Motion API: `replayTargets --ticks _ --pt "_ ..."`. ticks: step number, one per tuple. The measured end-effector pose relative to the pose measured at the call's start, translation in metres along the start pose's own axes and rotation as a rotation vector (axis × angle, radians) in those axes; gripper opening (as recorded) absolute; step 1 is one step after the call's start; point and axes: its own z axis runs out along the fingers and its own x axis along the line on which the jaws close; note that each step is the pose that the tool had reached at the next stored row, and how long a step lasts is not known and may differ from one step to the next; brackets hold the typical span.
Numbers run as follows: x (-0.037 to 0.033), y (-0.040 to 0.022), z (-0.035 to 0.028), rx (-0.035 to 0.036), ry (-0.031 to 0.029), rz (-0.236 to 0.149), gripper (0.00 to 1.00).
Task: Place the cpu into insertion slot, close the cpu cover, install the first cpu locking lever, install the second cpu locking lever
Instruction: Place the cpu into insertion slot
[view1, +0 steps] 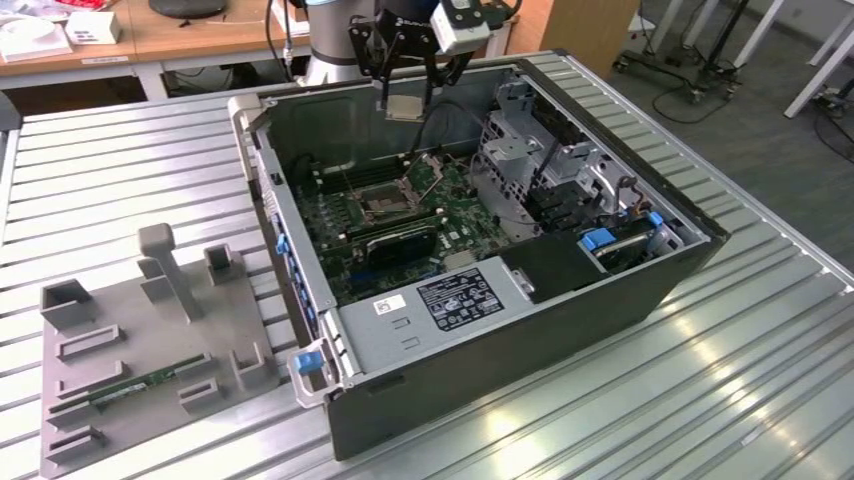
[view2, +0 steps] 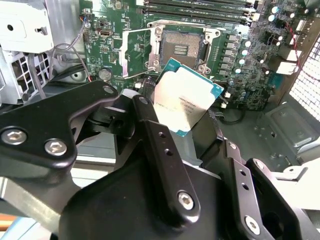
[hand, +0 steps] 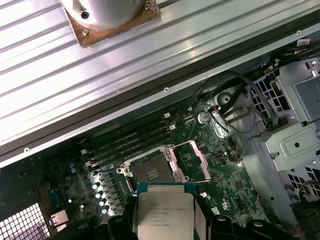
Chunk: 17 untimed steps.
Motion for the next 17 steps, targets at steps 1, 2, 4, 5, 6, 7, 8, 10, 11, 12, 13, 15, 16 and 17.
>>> replayTargets --ticks 1,2,4,5,6,7,8,10,11,12,13,15,16,17 --pt "0.0 0.0 0.0 0.0 -0.0004 0.004 0.54" --pt "0.0 0.0 0.0001 -0.0002 -0.0009 0.01 0.54" --pt "0.0 0.0 0.0001 -0.0005 -0.0023 0.025 0.54" --pt "0.0 0.0 0.0002 -0.0007 -0.003 0.034 0.54" --pt "0.0 0.0 0.0002 -0.0008 -0.0038 0.042 0.54" --pt "0.0 0.0 0.0002 -0.0009 -0.0044 0.05 0.54" --pt "0.0 0.0 0.0002 -0.001 -0.005 0.056 0.54" --pt "0.0 0.0 0.0002 -0.0011 -0.0051 0.058 0.54" --pt "0.0 0.0 0.0002 -0.0011 -0.0052 0.058 0.54" --pt "0.0 0.0 0.0002 -0.0011 -0.0052 0.058 0.54" --pt "0.0 0.0 0.0002 -0.0011 -0.0052 0.058 0.54" --pt "0.0 0.0 0.0002 -0.0011 -0.0052 0.058 0.54" --pt "0.0 0.0 0.0002 -0.0012 -0.0052 0.058 0.54" --pt "0.0 0.0 0.0002 -0.0011 -0.0052 0.058 0.54"
